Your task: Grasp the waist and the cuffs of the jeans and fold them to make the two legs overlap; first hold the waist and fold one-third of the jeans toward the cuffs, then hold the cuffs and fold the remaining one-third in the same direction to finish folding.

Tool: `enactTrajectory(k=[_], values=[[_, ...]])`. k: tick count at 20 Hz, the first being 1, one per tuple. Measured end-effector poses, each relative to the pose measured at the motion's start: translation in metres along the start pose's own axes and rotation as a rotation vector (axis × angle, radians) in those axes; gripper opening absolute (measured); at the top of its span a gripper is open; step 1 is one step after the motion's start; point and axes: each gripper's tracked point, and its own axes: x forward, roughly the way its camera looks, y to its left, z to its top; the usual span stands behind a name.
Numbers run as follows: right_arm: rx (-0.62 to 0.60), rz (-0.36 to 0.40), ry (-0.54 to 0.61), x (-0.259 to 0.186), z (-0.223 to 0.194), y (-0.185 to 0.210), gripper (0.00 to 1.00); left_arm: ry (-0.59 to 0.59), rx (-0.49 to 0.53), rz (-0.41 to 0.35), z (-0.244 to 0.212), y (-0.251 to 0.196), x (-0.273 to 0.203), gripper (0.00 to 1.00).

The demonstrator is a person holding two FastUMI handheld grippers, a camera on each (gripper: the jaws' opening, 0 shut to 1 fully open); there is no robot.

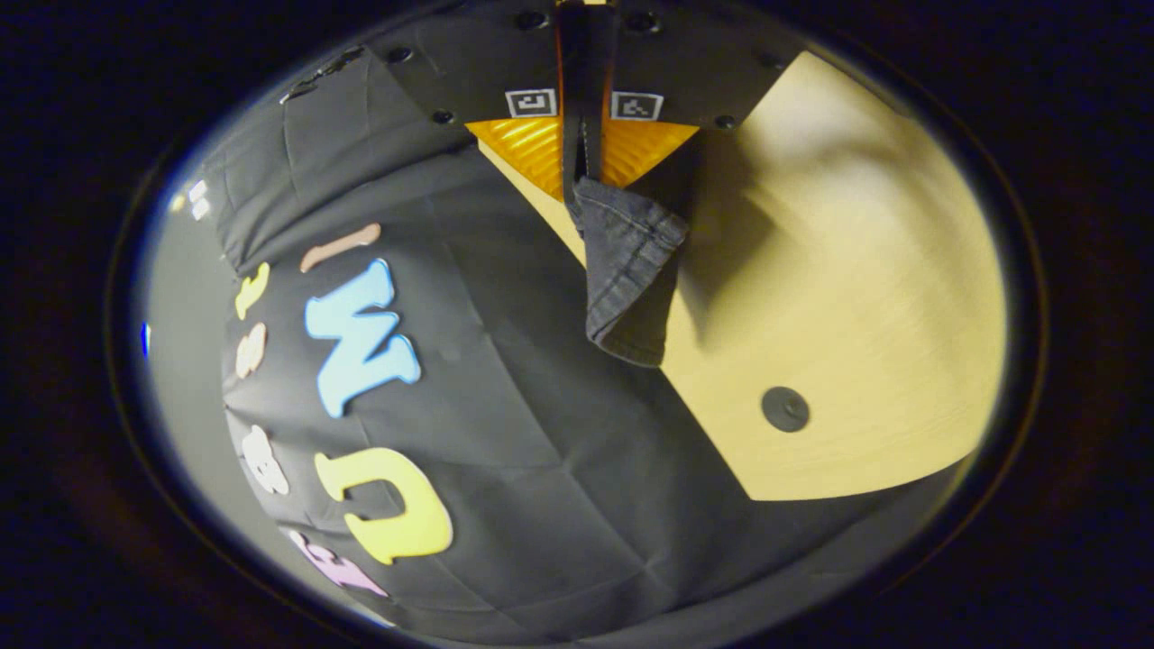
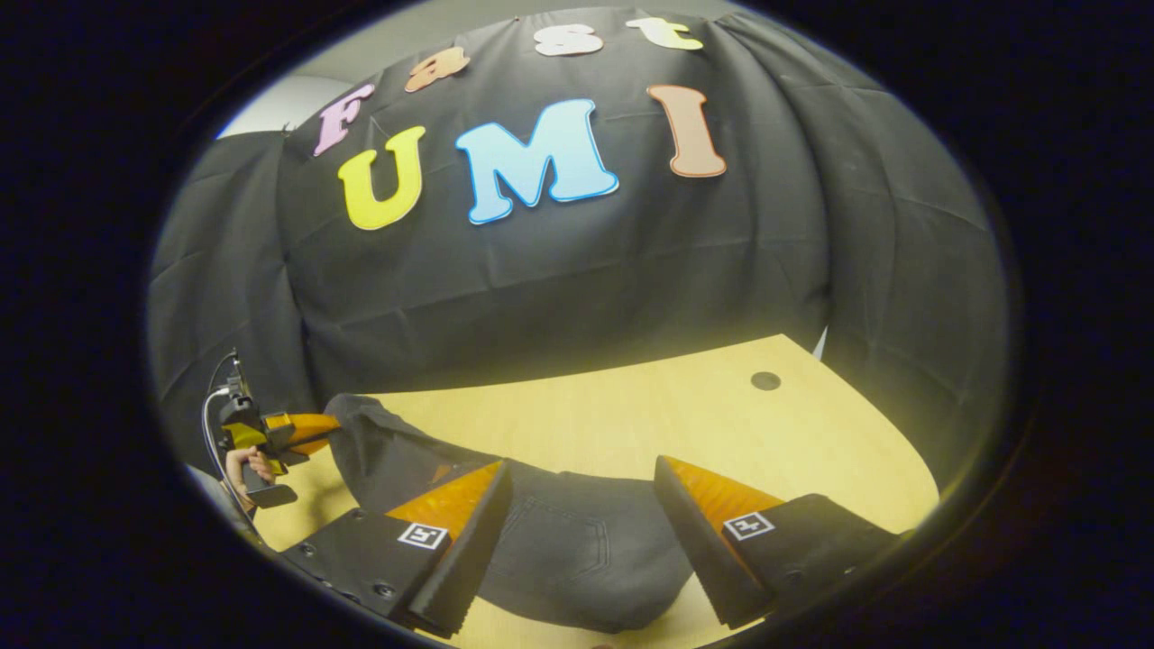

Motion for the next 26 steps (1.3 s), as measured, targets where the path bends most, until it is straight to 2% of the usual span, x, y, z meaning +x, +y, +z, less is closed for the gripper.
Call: enactTrajectory(k=[7, 12, 16, 19, 23, 26], values=[[-0.042, -0.005, -0.035, -0.024, 0.007, -0.002, 0.94, 0.173, 0.092, -0.232, -0.097, -0.131, -0.015, 0.08], [-0.021, -0.004, -0.107, -0.036, 0.031, -0.006, 0.94, 0.358, 0.175, -0.288, -0.222, -0.182, -0.025, 0.08], [0.000, -0.010, -0.155, -0.046, 0.050, -0.017, 0.94, 0.515, 0.248, -0.231, -0.327, -0.174, -0.018, 0.08], [0.010, -0.003, -0.161, -0.052, 0.052, -0.023, 0.94, 0.581, 0.302, -0.183, -0.387, -0.168, -0.005, 0.08], [0.006, 0.021, -0.150, -0.055, 0.048, -0.027, 0.94, 0.574, 0.403, -0.065, -0.435, -0.144, 0.004, 0.08], [0.002, 0.042, -0.145, -0.059, 0.047, -0.033, 0.94, 0.532, 0.446, 0.008, -0.449, -0.128, 0.004, 0.08]])
